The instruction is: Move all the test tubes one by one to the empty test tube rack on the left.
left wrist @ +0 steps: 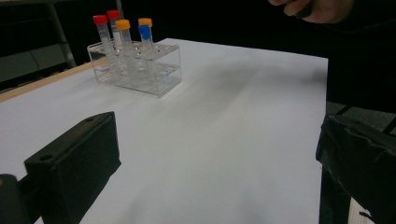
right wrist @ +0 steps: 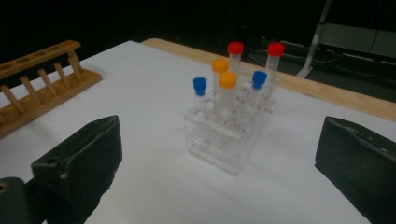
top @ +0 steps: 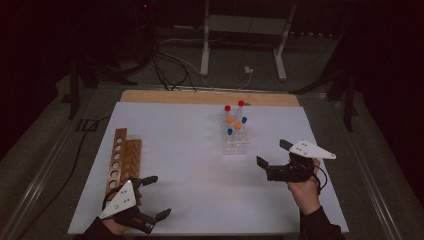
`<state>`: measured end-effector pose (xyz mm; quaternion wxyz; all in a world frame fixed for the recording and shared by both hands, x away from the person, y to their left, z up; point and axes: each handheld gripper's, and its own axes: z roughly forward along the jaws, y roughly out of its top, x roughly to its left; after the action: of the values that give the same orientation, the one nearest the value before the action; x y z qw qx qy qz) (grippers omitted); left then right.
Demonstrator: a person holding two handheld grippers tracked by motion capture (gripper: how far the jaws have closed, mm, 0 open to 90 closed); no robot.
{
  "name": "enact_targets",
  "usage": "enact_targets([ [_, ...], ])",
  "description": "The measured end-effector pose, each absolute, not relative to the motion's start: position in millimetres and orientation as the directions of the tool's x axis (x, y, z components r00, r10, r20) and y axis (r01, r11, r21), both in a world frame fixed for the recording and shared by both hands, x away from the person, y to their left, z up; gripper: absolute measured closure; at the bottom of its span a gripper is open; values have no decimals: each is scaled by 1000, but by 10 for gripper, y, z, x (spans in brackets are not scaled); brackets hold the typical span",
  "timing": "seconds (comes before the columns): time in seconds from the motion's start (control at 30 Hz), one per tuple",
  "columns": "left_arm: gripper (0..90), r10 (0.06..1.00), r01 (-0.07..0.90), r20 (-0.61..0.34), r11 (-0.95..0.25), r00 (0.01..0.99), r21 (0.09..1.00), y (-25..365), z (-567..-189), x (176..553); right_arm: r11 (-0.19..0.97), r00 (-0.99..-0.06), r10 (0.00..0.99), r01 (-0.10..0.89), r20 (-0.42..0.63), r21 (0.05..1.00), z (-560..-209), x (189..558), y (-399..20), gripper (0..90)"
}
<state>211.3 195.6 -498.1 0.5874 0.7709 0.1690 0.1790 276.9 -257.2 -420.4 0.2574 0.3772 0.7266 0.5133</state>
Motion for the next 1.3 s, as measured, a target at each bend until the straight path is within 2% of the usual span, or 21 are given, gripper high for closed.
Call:
enact_targets([
  [0.4,5,470,52,75,-251,880,967,1959,-4981,2113,182,-570,821,292,18,939,-4084,3126,-2520,11],
  [0.77,4,465,47,80,-255,882,966,1954,-4983,2108,172,-550,834,346,51,922,-4178,3478,-2431,25],
  [1.23,5,459,48,78,-257,885,965,1950,-4986,2108,198,-465,885,418,21,886,-4428,3863,-2287,198],
  [1.3,4,457,48,79,-261,886,964,1949,-4987,2109,200,-449,893,437,21,877,-4478,3932,-2263,254],
])
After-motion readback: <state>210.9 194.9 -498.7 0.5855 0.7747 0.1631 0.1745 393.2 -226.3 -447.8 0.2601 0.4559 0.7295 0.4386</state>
